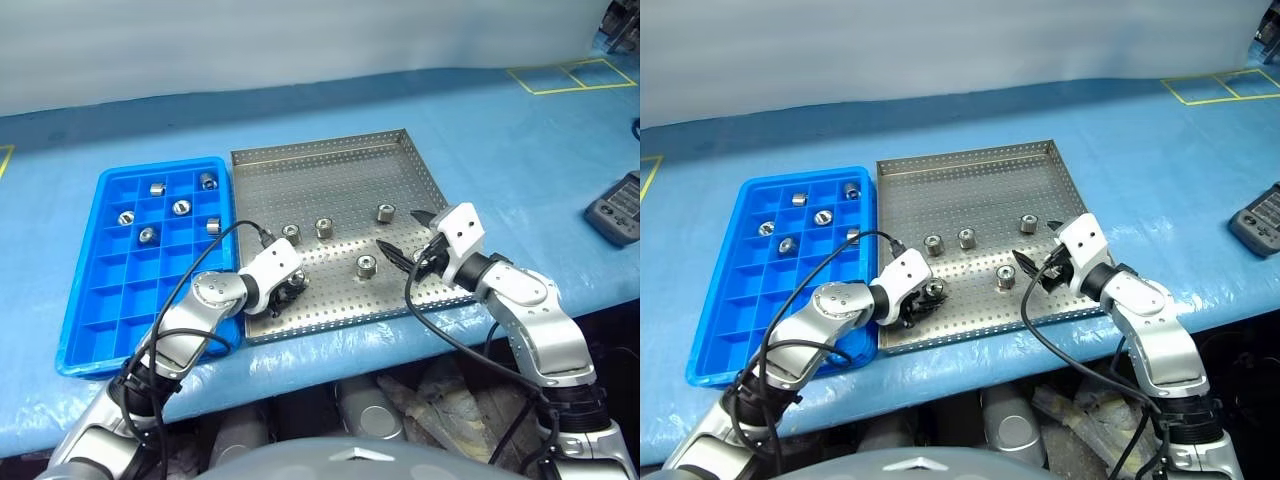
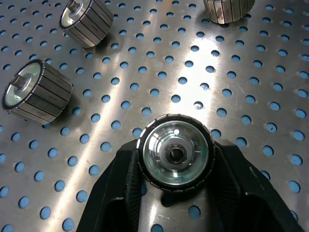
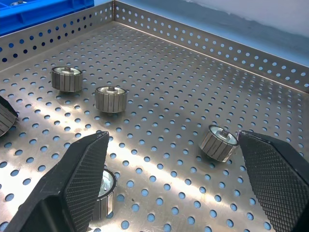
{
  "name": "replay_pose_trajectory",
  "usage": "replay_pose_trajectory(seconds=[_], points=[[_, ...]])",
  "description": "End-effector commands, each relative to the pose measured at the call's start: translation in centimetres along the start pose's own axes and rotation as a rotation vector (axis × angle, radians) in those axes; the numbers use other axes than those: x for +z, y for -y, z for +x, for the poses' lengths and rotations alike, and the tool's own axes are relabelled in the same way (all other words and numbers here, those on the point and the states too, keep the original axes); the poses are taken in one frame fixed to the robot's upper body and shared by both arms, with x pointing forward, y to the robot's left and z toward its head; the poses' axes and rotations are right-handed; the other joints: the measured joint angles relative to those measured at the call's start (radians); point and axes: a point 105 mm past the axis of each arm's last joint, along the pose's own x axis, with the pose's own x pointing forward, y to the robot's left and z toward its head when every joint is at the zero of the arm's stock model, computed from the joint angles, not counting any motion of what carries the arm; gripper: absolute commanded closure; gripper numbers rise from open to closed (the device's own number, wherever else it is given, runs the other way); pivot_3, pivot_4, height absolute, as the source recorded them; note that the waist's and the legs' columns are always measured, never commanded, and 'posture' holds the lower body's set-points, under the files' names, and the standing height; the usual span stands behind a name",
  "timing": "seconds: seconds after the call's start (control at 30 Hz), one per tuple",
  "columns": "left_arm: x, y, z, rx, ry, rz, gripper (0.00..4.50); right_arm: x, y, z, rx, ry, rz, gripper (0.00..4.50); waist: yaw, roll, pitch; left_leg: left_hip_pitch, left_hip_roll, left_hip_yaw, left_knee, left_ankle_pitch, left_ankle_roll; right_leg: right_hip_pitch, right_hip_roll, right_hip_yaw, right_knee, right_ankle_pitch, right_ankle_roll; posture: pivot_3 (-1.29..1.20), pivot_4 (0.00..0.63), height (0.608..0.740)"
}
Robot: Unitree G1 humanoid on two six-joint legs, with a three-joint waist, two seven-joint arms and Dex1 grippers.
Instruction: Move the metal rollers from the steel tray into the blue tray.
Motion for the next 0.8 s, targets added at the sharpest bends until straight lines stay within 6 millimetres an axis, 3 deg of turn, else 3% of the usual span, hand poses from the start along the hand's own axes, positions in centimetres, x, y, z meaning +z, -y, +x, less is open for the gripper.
replay_pose_trajectory(seconds=[0.03, 0.23, 0.43, 0.67, 0.8], points=[[1.7, -0.6, -0.8, 0.044, 0.083, 0.005, 2.79, 1.4, -0.4, 0.2, 0.022, 0.047, -0.029, 0.00, 0.000, 0.000, 0.000, 0.000, 0.000, 0.000, 0.000, 0.000, 0.000, 0.000, 0.000, 0.000, 0.000, 0.000, 0.000, -0.26, 0.150, 0.740], [3.8, -1.7, -2.9, 0.110, 0.204, -0.026, 2.79, 1.1, -1.4, 0.6, 0.099, 0.031, -0.027, 0.00, 0.004, 0.000, 0.000, 0.000, 0.000, 0.000, 0.000, 0.000, 0.000, 0.000, 0.000, 0.000, 0.000, 0.000, 0.000, -0.23, 0.150, 0.740], [5.5, -5.1, -8.1, 0.346, 0.355, -0.069, 2.79, 1.6, -2.8, 1.6, 0.215, 0.052, -0.010, 0.00, 0.016, 0.000, 0.000, 0.000, 0.000, 0.000, 0.000, 0.000, 0.000, 0.000, 0.000, 0.000, 0.000, 0.000, 0.000, -0.15, 0.150, 0.740], [2.4, -8.6, -14.2, 0.746, 0.273, -0.128, 2.79, 3.6, -5.6, 2.6, 0.453, 0.148, 0.040, 0.00, 0.063, -0.001, 0.000, 0.001, 0.000, -0.001, 0.000, 0.000, 0.000, 0.000, 0.000, 0.000, 0.000, 0.001, 0.000, -0.05, 0.150, 0.740], [0.4, -9.6, -16.5, 0.945, 0.202, -0.189, 2.79, 4.7, -7.1, 2.8, 0.576, 0.192, 0.073, 0.00, 0.118, -0.002, 0.001, 0.000, 0.000, -0.002, 0.001, 0.000, 0.000, 0.000, -0.001, -0.002, 0.000, 0.001, -0.001, 0.01, 0.150, 0.740]])
